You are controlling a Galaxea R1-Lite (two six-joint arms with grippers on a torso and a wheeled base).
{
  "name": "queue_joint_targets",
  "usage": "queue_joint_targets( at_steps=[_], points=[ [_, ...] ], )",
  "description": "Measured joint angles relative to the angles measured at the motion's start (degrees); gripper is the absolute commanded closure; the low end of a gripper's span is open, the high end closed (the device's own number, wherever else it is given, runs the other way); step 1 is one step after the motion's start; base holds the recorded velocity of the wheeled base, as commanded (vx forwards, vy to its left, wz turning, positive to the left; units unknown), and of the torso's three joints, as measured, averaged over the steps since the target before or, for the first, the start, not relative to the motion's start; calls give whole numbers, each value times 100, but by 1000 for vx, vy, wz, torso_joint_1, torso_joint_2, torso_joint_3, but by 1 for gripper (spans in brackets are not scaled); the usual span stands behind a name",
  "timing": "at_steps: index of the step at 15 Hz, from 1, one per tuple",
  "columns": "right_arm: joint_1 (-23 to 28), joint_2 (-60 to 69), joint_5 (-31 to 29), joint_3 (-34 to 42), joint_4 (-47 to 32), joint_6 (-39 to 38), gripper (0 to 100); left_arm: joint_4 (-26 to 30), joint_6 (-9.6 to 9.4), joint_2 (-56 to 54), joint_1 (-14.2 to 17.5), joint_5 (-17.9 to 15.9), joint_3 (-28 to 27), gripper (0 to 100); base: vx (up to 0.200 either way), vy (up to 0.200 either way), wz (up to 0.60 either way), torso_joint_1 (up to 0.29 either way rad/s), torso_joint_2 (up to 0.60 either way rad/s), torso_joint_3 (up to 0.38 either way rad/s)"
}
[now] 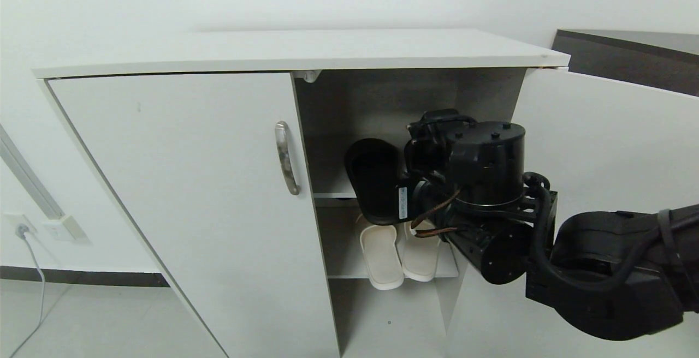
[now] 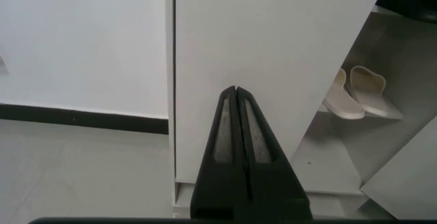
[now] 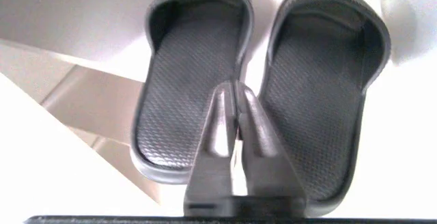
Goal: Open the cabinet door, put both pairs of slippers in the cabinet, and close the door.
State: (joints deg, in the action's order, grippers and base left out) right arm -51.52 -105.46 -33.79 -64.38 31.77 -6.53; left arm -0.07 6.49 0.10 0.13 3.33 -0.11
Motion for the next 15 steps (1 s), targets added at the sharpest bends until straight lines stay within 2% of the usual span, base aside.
queue_joint_targets(
  at_steps=[11,15],
  points=[
    [-127,17,-45,206,33,13,100,0,-15,0,2,-46,1,100,0,0,0,0,0,0],
    [-129,-90,-48,258,171,20,100,0,-20,0,0,-46,0,100,-200,0,0,7,2,-1]
  ],
)
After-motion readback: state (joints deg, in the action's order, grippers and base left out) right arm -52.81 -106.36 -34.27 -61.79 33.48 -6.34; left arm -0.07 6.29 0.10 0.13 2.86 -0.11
